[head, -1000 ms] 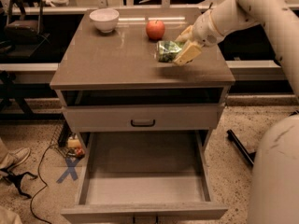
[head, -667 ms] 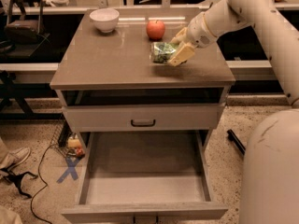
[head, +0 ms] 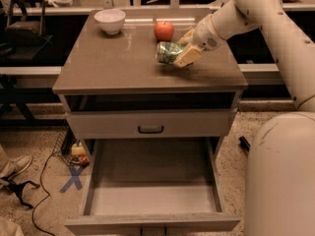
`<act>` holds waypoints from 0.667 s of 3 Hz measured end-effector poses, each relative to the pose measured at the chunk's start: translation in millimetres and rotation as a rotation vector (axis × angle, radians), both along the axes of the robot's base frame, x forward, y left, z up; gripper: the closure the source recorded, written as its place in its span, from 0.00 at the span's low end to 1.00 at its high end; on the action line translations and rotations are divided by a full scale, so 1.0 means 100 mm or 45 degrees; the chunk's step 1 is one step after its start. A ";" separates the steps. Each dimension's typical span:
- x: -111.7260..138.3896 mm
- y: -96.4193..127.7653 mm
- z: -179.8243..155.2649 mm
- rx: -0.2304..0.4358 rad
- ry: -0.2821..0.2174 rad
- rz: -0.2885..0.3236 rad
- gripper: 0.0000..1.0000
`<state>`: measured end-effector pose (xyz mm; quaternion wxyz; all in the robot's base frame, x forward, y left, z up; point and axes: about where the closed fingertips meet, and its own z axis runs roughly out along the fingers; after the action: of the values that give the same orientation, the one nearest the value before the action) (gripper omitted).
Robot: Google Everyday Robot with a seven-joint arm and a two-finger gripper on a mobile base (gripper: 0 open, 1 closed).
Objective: Pick green can from middle drawer and place on counter
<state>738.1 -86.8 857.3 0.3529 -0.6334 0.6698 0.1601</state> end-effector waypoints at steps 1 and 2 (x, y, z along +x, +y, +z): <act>0.01 -0.02 -0.04 0.009 0.019 -0.006 0.04; 0.03 -0.14 0.01 0.024 0.016 -0.020 0.00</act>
Offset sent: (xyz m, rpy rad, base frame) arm 0.0061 -0.0361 0.0147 0.0328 0.0004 -0.0379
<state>740.8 -100.3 858.1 0.3558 -0.6237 0.6754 0.1679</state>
